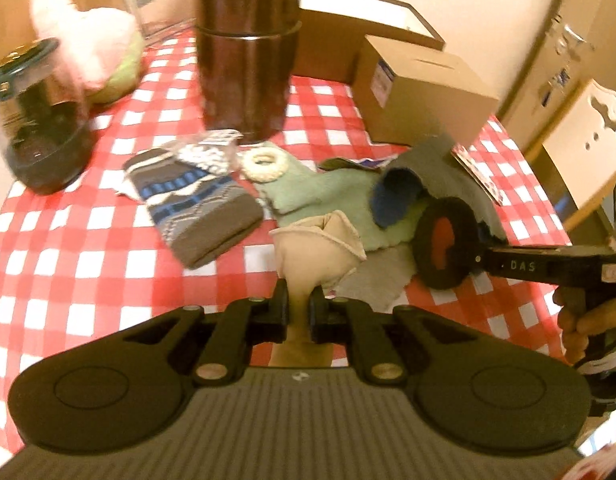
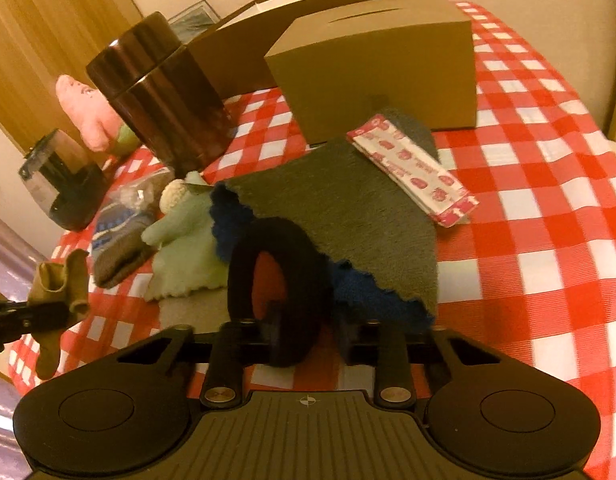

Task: Organize soft objects
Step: 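Lift the stocking and earmuff and carry both tools to the white box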

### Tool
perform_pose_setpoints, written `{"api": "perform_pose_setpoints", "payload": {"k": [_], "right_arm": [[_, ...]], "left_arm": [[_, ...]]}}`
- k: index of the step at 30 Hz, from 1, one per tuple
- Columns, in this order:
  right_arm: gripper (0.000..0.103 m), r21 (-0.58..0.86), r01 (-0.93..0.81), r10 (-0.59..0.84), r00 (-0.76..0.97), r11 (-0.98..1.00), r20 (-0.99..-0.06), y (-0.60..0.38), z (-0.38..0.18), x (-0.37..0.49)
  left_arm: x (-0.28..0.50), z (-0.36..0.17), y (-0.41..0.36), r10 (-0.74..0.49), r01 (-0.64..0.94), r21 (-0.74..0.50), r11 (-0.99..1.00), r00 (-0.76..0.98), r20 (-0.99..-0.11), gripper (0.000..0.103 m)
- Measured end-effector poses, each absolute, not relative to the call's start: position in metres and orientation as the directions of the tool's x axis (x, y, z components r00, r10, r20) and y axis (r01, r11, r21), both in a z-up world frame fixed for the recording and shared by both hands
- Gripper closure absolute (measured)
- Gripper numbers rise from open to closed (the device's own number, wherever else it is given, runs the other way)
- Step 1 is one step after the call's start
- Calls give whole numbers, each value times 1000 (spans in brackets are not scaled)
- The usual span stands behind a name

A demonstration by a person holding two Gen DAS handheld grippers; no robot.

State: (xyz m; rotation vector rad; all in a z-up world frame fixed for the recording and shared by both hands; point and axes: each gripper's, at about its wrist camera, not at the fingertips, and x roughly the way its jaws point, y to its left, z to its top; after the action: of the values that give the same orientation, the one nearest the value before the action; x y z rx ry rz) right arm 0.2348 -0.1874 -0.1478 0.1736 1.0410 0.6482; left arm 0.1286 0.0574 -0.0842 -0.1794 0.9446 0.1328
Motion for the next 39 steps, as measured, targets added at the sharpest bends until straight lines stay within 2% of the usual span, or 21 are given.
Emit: {"api": "perform_pose_setpoints", "payload": {"k": [5, 13, 20, 27, 39], "right_arm": [[94, 450, -455, 620, 354, 768, -700, -189, -138, 225], [94, 498, -485, 683, 364, 719, -633, -199, -107, 199], [94, 542, -450, 703, 387, 709, -597, -205, -86, 189], [94, 550, -395, 676, 460, 736, -576, -188, -68, 195], [94, 556, -271, 595, 576, 786, -560, -127, -43, 240]], "left_arm": [[110, -74, 60, 90, -254, -77, 964, 586, -806, 94], [82, -56, 63, 153, -313, -57, 948, 606, -780, 94], [81, -39, 80, 161, -300, -49, 953, 637, -754, 94], [105, -29, 118, 142, -246, -39, 968, 671, -728, 94], [197, 3, 210, 65, -112, -25, 993, 731, -680, 94]]}}
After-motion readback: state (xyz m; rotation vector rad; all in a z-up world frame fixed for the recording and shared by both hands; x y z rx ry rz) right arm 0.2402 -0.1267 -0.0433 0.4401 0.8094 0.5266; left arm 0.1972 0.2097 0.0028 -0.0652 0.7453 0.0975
